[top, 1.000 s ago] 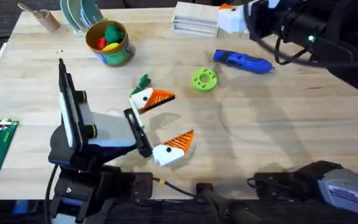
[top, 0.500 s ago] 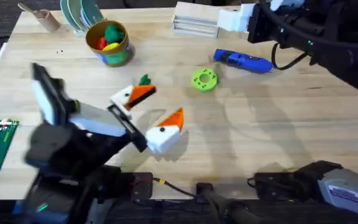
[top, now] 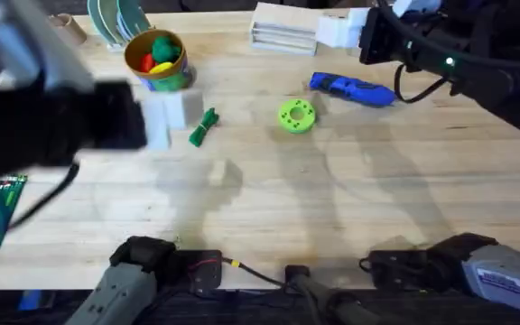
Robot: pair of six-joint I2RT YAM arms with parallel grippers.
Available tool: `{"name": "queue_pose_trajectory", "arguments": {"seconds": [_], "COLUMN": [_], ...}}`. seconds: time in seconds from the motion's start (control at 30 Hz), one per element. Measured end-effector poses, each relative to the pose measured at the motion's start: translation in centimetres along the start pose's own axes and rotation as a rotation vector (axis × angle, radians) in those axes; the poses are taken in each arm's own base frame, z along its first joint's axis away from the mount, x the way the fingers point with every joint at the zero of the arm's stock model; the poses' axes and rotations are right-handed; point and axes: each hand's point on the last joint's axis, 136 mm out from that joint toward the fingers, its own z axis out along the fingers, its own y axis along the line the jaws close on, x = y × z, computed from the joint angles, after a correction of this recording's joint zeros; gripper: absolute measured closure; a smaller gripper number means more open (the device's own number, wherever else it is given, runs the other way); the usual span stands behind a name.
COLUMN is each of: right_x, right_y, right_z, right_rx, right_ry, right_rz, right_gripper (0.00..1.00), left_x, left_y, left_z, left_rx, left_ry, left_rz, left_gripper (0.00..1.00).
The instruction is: Pick up the gripper from the table and insert it into the empty holder that is missing its gripper. Then pick up a screw, insert it into the mounting hole, and use the screwdriver to tighten it. Finally, clean up the table by picking up the vegetable and placing it into the bucket.
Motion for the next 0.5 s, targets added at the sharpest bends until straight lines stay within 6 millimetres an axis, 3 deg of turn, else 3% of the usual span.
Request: {"name": "queue_pose_trajectory", "arguments": {"seconds": [0.1,0.47,0.5], "right_x": [0.4,1.7,1.7], "right_y": [-0.1,-0.4,-0.4], "right_z": [0.0,-0.1,-0.1], "right_rx": [0.003,0.014,0.014], "right_ry": [0.016,0.068,0.067], "right_rz": [0.001,0.002,0.002], "right_gripper": [0.007,0.010,0.009], "left_x": [-0.4,1.5,1.5], "left_y": [0.7,1.9,2.0], "left_z": [2.5,11.0,13.5], "left_rx": [-0.053,-0.132,-0.131], "left_ry": [0.093,0.392,0.395], "left_rz": [0.010,0.030,0.030], "left_gripper": [0.007,0.007,0.007]}}
